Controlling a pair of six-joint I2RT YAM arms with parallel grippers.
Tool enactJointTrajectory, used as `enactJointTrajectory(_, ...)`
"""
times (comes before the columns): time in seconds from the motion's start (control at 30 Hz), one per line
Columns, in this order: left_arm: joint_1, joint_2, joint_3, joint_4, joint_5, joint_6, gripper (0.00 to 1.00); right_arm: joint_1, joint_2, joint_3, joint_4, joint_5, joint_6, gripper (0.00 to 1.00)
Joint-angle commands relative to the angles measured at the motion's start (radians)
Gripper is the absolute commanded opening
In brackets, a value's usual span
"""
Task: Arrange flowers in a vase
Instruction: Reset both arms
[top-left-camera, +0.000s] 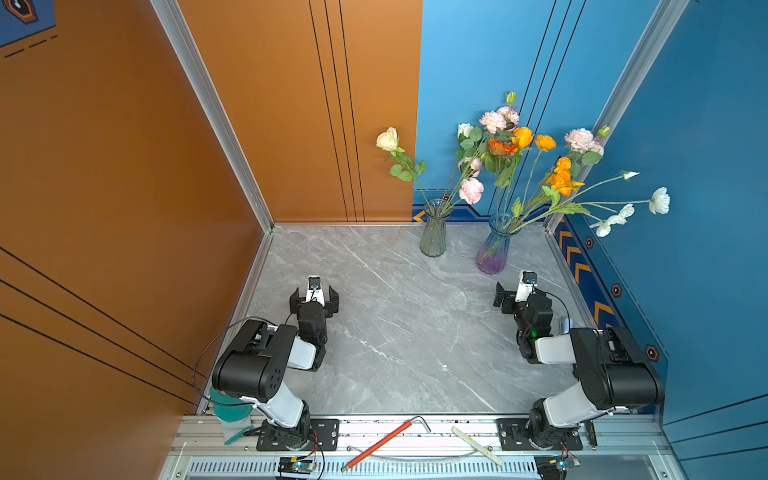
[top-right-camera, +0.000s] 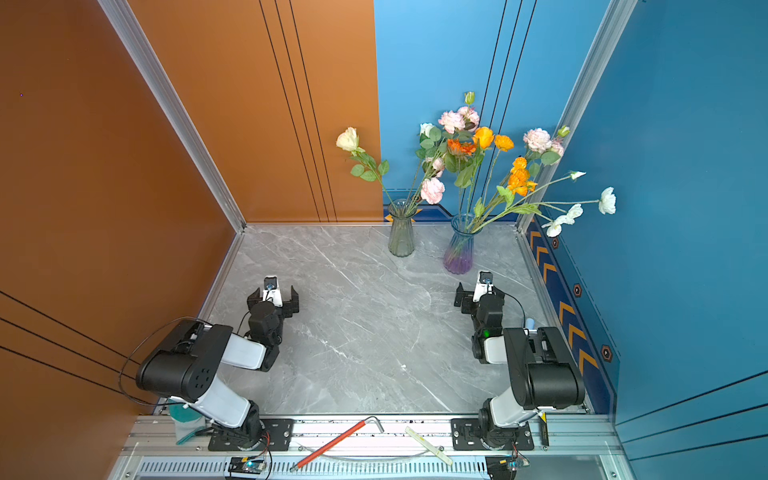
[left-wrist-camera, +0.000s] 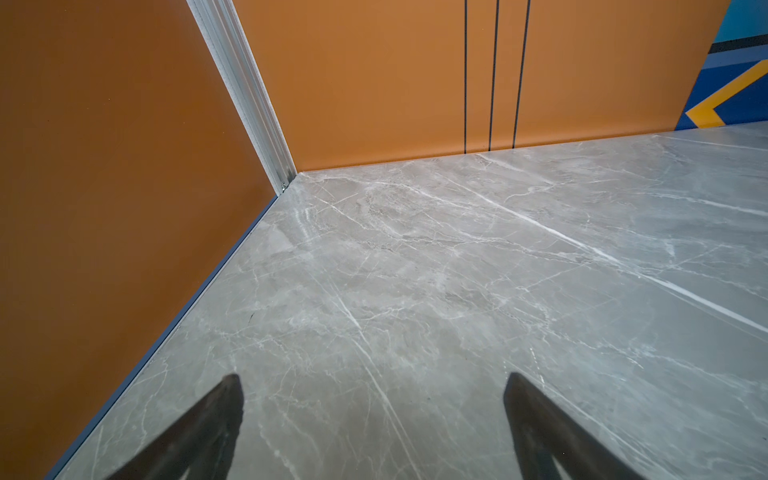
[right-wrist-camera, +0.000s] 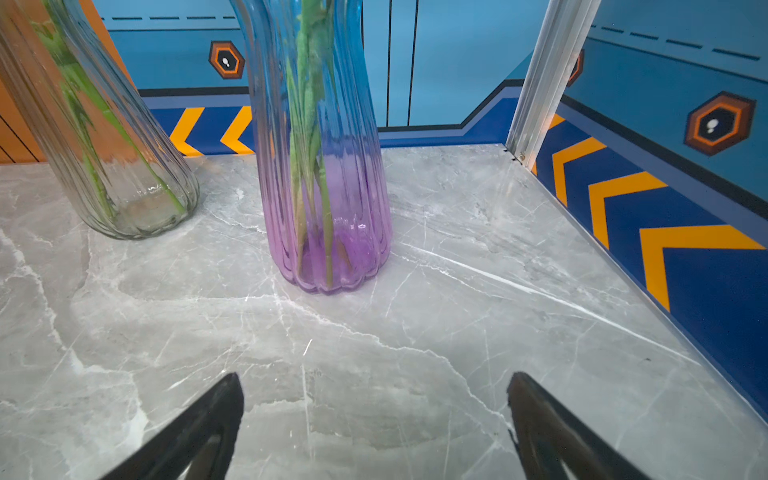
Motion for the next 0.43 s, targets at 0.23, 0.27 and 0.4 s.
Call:
enactJointTrajectory(0.23, 0.001, -0.015, 0.018, -0.057, -0.027, -0.022, 0.98, 0.027, -0.005, -0.004, -0.017, 0.041, 0.004, 1.00)
enactJointTrajectory(0.27, 0.005, -0.019, 0.029, -0.083, -0.022, -0.028, 0.98, 0.028, -0.005, -0.005, -0.016, 0.043, 0.004, 1.00)
enactJointTrajectory(0.4, 0.004, -0.026, 0.020, -0.081, -0.032, -0.036, 0.98, 0.035, -0.005, -0.011, -0.005, 0.055, 0.001, 1.00)
